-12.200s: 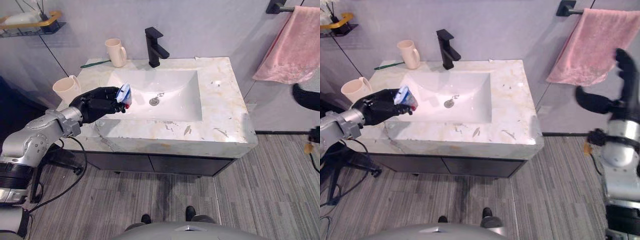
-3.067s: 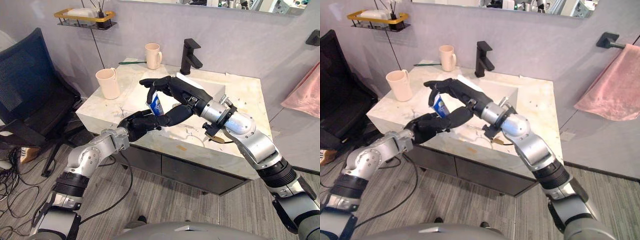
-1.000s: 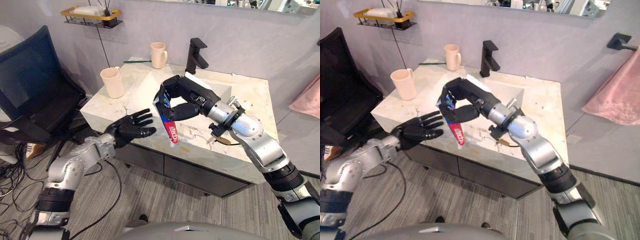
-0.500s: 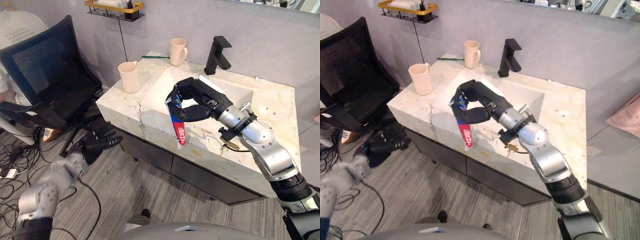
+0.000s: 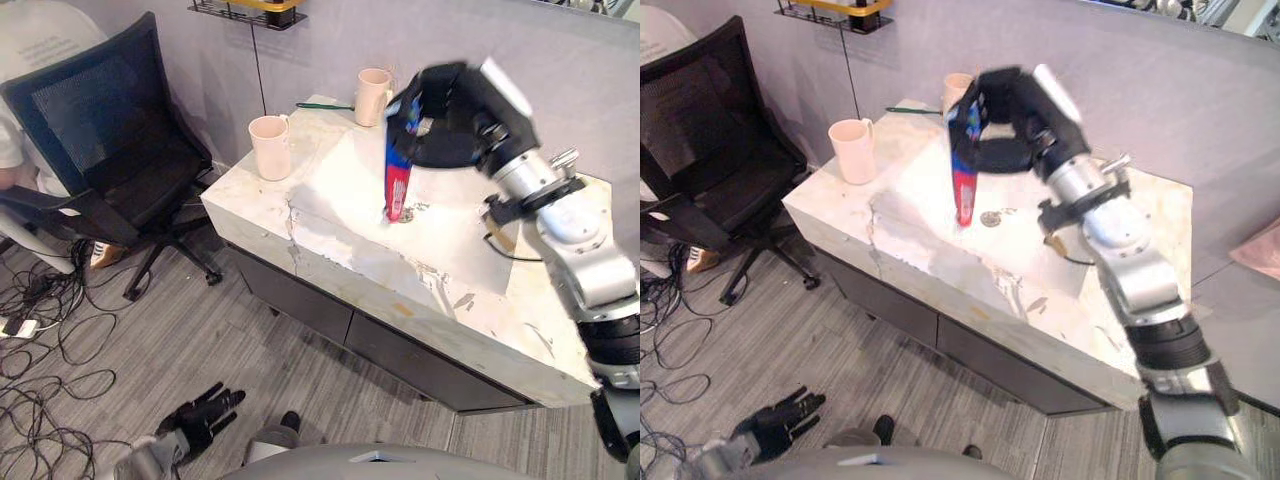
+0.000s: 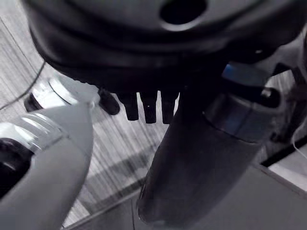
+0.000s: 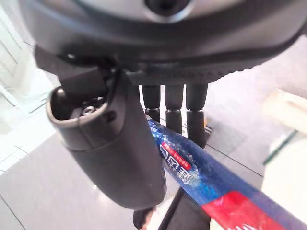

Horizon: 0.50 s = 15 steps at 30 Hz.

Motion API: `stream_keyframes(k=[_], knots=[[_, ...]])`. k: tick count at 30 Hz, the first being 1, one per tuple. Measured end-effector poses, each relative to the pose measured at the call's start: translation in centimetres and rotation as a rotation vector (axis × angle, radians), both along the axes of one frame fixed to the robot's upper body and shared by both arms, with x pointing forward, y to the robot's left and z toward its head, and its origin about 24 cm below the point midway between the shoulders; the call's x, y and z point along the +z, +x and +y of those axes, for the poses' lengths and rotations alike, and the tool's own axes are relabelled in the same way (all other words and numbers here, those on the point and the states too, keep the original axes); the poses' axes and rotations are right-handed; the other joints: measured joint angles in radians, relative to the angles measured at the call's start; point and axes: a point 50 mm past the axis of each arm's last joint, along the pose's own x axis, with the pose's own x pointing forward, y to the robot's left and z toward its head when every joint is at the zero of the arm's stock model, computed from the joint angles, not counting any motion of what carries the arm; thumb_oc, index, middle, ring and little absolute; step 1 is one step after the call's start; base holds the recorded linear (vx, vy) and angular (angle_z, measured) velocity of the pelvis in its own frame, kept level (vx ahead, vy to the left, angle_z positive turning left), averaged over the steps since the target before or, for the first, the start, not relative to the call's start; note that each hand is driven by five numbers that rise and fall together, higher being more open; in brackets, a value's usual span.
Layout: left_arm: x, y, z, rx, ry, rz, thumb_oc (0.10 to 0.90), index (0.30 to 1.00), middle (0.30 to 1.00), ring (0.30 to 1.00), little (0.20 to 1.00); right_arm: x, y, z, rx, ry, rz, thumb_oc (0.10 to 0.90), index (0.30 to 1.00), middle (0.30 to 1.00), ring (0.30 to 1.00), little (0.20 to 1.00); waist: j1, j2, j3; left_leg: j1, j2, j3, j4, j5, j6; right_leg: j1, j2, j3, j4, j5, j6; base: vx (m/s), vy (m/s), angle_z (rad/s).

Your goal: Organize the bathroom.

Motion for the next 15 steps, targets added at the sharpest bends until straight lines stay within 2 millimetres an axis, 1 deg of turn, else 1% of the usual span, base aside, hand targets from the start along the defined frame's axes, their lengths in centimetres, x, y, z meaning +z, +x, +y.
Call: stream_keyframes(k=[1,2,4,6,8,9,11,12,13,15], knots=[[-0.5,-1.0,0.0,-0.005,0.013,0.025,0.800,0.900,0.900,0.900,0.900,1.0,0.0,-0.1,-0.002,0.017,-0.038,0.400,0.300,0.300,0.300,0.300,0.009,-0.002,-0.001,0.000,0.000,0.000,0.000,0.000,0.000,0.000,-0.001,0.000,0.000,0.000,0.000,-0.01,0.072,0.01],[-0.7,-1.3,-0.1,-0.002,0.018,0.033,0.800,0.900,0.900,0.900,0.900,1.4,0.0,-0.1,-0.003,0.018,-0.054,0.400,0.300,0.300,0.300,0.300,0.011,-0.002,-0.001,-0.001,-0.001,0.000,0.000,0.000,0.000,0.001,-0.001,-0.001,0.000,0.000,0.000,-0.01,0.053,0.01],[-1.1,-1.6,-0.2,0.008,0.017,0.049,0.800,0.900,0.900,0.900,0.900,1.9,0.0,0.0,0.004,0.028,-0.071,0.400,0.300,0.300,0.300,0.300,0.013,-0.003,-0.001,-0.001,-0.001,-0.003,-0.001,0.000,0.000,0.003,-0.001,-0.005,0.000,0.000,0.000,0.00,0.012,0.02],[-1.2,-1.5,-0.4,-0.020,0.027,0.058,0.800,0.900,0.900,0.900,0.900,2.1,-0.1,0.1,0.021,0.048,-0.079,0.400,0.300,0.300,0.300,0.300,0.013,-0.005,-0.002,-0.001,-0.001,-0.006,-0.001,0.000,0.000,0.004,0.000,-0.007,0.000,-0.001,0.001,0.01,0.072,0.06],[-2.1,-2.3,-0.8,-0.035,0.021,0.104,0.800,0.900,0.900,0.900,0.900,2.5,-0.1,0.2,0.026,0.047,-0.090,0.400,0.300,0.300,0.300,0.300,0.012,-0.005,-0.003,-0.006,-0.001,-0.007,-0.003,-0.010,-0.005,0.009,-0.005,-0.024,0.000,-0.002,0.002,0.01,0.121,0.16],[-2.3,-2.5,-1.0,-0.059,0.022,0.129,0.800,0.900,0.900,0.900,0.900,2.5,-0.2,0.2,0.021,0.051,-0.094,0.400,0.300,0.300,0.300,0.300,0.008,-0.006,-0.003,-0.009,0.004,0.018,-0.002,-0.015,0.001,0.013,-0.007,-0.032,0.000,-0.002,0.002,-0.01,0.109,0.34],[-2.6,-2.7,-1.4,-0.102,0.016,0.155,0.800,0.900,0.900,0.900,0.900,2.8,-0.2,-0.2,0.000,0.047,-0.102,0.400,0.300,0.300,0.300,0.300,-0.016,-0.014,-0.006,-0.042,0.027,0.123,0.036,-0.022,0.000,0.021,-0.019,-0.075,0.001,-0.006,0.005,-0.01,0.105,0.56],[-2.6,-2.6,-1.3,-0.123,0.020,0.149,0.800,0.900,0.900,0.900,0.900,3.1,-0.4,-0.6,-0.022,0.017,-0.108,0.400,0.300,0.300,0.300,0.300,-0.018,-0.014,-0.006,-0.056,0.030,0.153,0.053,-0.022,0.000,0.027,-0.026,-0.100,0.000,-0.010,0.009,0.00,0.120,0.68],[-2.6,-2.5,-1.2,-0.132,0.025,0.149,0.800,0.900,0.900,0.900,0.900,3.4,-0.5,-1.0,-0.042,-0.002,-0.114,0.400,0.300,0.300,0.300,0.300,-0.020,-0.012,-0.007,-0.065,0.028,0.160,0.064,-0.021,0.000,0.035,-0.033,-0.121,0.001,-0.013,0.014,0.02,0.161,0.57],[-2.9,-2.9,-1.2,-0.159,0.030,0.181,0.800,0.900,0.900,0.900,0.900,3.6,-0.5,-1.3,-0.065,0.004,-0.126,0.400,0.300,0.300,0.300,0.300,-0.019,-0.013,-0.019,-0.067,0.008,0.146,0.065,-0.013,0.013,0.036,-0.048,-0.128,0.002,-0.016,0.017,0.03,0.124,0.34]])
